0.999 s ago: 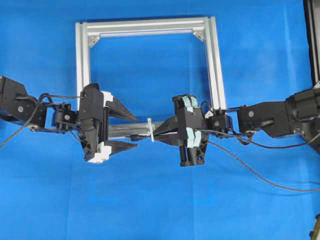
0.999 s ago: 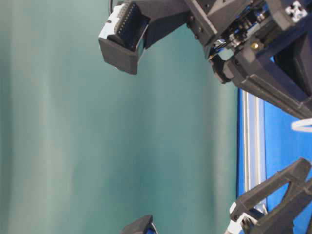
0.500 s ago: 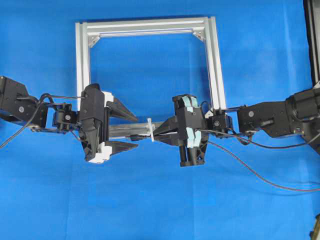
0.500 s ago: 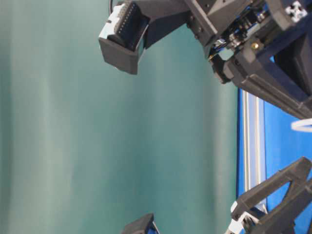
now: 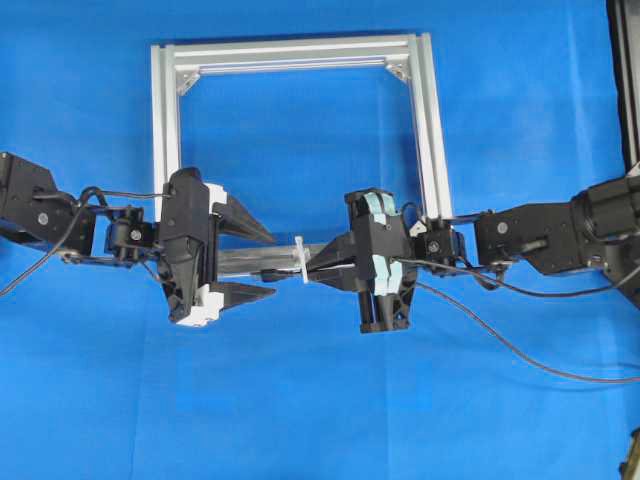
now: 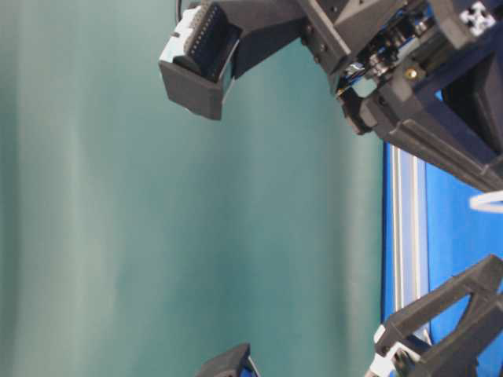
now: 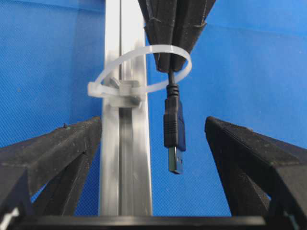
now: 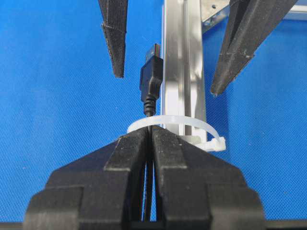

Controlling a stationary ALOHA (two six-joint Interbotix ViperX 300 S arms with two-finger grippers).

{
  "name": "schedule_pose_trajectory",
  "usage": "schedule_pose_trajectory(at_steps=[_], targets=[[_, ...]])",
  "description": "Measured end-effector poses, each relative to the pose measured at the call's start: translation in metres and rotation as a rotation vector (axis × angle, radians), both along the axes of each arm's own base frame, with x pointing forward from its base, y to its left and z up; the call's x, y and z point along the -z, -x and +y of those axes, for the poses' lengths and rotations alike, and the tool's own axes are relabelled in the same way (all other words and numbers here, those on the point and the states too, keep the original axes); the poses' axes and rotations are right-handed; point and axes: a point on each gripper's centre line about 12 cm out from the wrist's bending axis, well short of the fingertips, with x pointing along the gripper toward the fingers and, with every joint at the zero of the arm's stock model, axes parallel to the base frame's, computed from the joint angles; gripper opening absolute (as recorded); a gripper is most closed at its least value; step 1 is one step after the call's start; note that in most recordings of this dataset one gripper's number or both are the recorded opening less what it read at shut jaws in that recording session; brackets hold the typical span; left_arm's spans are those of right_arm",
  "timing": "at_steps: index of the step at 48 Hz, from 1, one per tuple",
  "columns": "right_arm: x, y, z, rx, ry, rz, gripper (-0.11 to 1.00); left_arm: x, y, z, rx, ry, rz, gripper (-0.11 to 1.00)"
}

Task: Insert the wire through the string loop located in the center.
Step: 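Close the left gripper on the USB plug beyond the loop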

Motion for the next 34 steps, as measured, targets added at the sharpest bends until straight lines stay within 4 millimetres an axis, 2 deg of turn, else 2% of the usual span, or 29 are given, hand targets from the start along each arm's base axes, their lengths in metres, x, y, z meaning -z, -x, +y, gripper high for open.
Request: schedule_pose_trajectory(at_steps=[34], targets=[[0.0000,0.0000,0.0000,0.000,0.000,0.000,-0.02,0.0003,0.0004,0.0000,0.000,0.000,0.006,0.90]])
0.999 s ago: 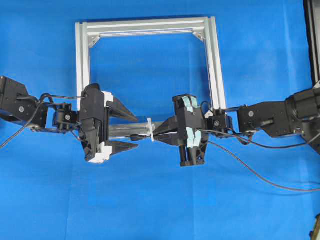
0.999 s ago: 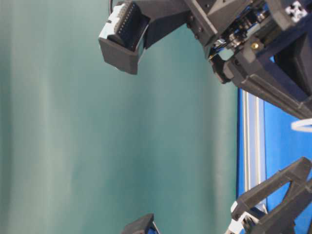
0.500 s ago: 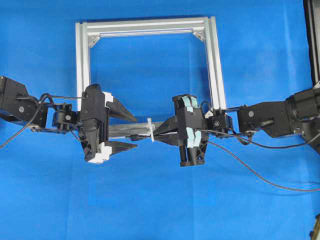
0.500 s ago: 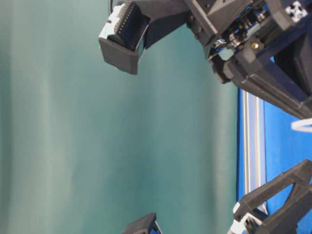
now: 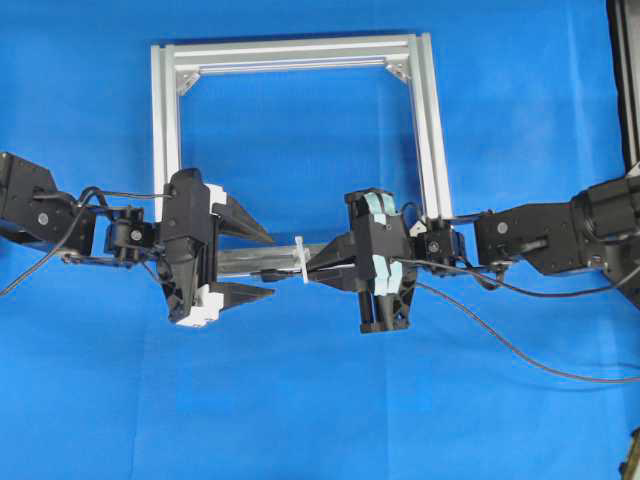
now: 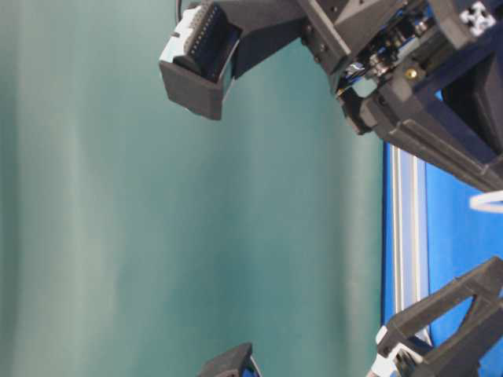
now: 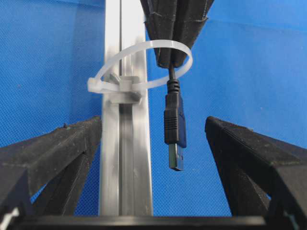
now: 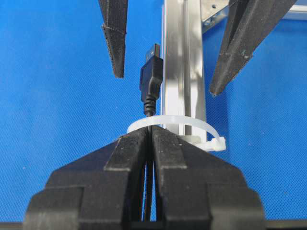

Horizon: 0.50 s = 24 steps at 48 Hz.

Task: Insert the wire through the string loop located in the center.
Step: 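Close the left gripper on the USB plug beyond the loop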

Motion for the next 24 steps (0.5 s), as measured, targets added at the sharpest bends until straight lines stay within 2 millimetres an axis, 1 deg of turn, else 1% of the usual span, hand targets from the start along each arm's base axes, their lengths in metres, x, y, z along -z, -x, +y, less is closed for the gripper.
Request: schedule_pose_trajectory(at_steps=[5,8,11,18,20,22,24], targets=[[0.0000,-0.0001,-0.0006,0.002,0.000,0.000,-0.02,0.0003,0.0002,0.0000,0.000,0.000,0.003,0.88],[0.0000,-0.0001,-0.0006,0.002,0.000,0.000,-0.02,0.0010,0.0005,0.0000,0.001,-0.002,0.009,0.82],[0.0000,0.0000,0.0000,0.000,0.000,0.000,-0.02,0.0027,0.0011,-0.0002,0.002,-0.002,0.021,0.69],[0.0000,-0.0001,-0.0006,0.002,0.000,0.000,-0.02,0.0046,0.0013,-0.0010,0.006,-0.004,0.052,0.26],[0.0000,-0.0001,-0.0006,0.003,-0.003,0.000,-0.02,0.0046,0.0011,-0.0017,0.008,-0.004,0.055,0.16],[0.0000,-0.0001,-0.0006,0.001,0.001,0.000,-0.02,0.0053,0.0011,-0.0029,0.013,-0.007,0.059,0.08],[0.0000,-0.0001,-0.0007,0.002,0.000,0.000,-0.02,0.0047,0.0011,-0.0035,0.017,-0.009,0.058,0.08]])
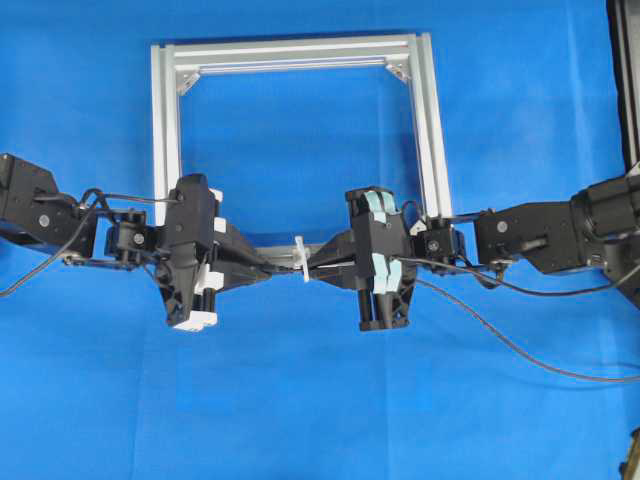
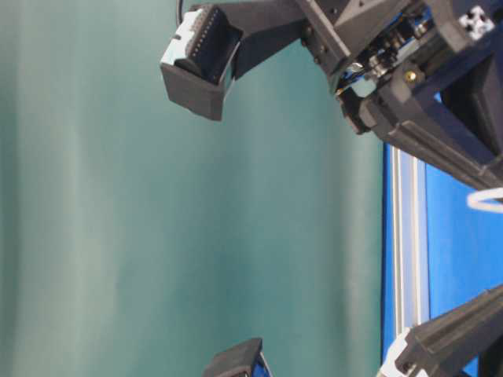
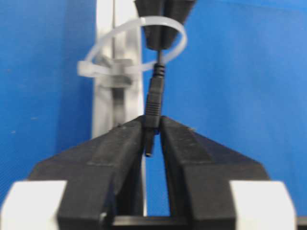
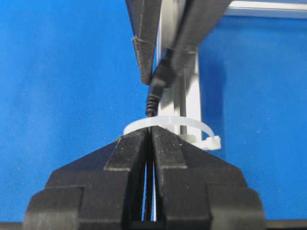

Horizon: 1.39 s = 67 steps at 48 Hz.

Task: Insert the wire through the string loop located in the center.
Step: 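Close the left gripper on the USB plug beyond the loop, then open the right gripper and pull the cable left with the left gripper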

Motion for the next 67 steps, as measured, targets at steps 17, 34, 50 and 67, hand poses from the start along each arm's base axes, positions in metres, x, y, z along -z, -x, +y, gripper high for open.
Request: schedule_pose_trajectory(at_steps=[17,34,50,67], targets=[[0.000,0.000,0.000,-0.001,0.001,0.003,-0.02,0.000,0.000,0.000,-0.001,0.001,0.000,0.09],[0.002,0.001,-0.001,-0.001,0.003,0.018,0.08,0.000,0.000,0.000,-0.001,0.001,0.000,0.09],[0.003,0.002,-0.002,0.003,0.004,0.026,0.87,0.000,0.000,0.002,-0.007,0.004,0.002,0.09],[0.005,0.019,-0.002,-0.002,0.003,0.046,0.90,0.004,0.018,0.003,-0.005,0.000,0.029,0.09]])
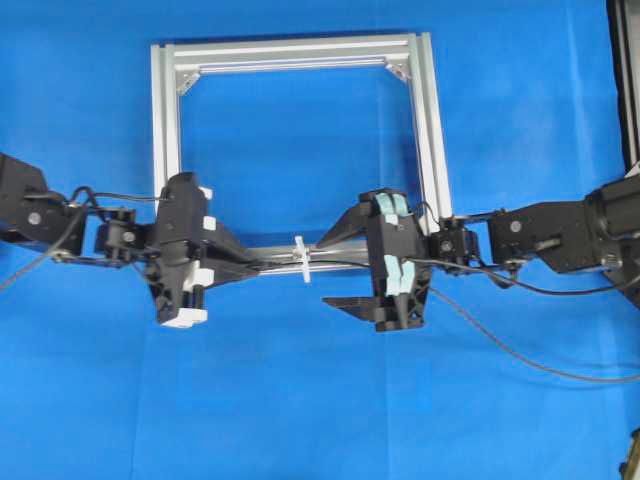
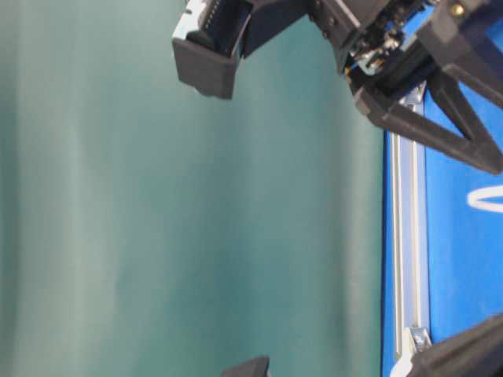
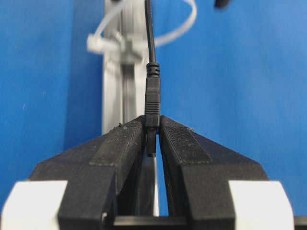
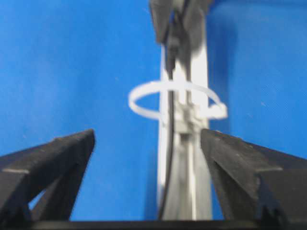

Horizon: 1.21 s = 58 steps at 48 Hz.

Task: Insert the wire through the string loop located in the center.
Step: 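Open the right gripper and pull the cable left with the left gripper, then release the cable with the left gripper and withdraw both grippers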

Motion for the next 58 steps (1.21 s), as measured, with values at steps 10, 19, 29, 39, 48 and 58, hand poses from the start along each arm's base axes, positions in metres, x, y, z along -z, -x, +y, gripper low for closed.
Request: schedule_pose_trajectory(at_steps=[10,19,29,39,48,58], targets=[[-0.004,0.011,0.000,-0.004,0.001,-0.003,0.90,-0.008,0.032,0.003,0.003,0.000,-0.002,0.09],[-0.007,0.014,-0.001,-0.002,-0.001,-0.008,0.90,-0.011,0.069,0.007,0.008,-0.001,0.008,0.09],[-0.007,0.015,-0.001,-0.004,0.001,-0.008,0.90,-0.012,0.104,0.009,0.020,0.000,0.020,0.09],[-0.007,0.015,-0.001,-0.003,-0.001,-0.008,0.89,-0.013,0.123,0.010,0.031,0.000,0.054,0.09],[-0.007,0.015,-0.001,-0.004,0.001,-0.006,0.89,-0.015,0.128,0.011,0.032,0.002,0.051,0.09],[-0.007,0.015,-0.001,-0.004,0.000,-0.008,0.89,-0.014,0.129,0.010,0.037,-0.003,0.066,0.09]])
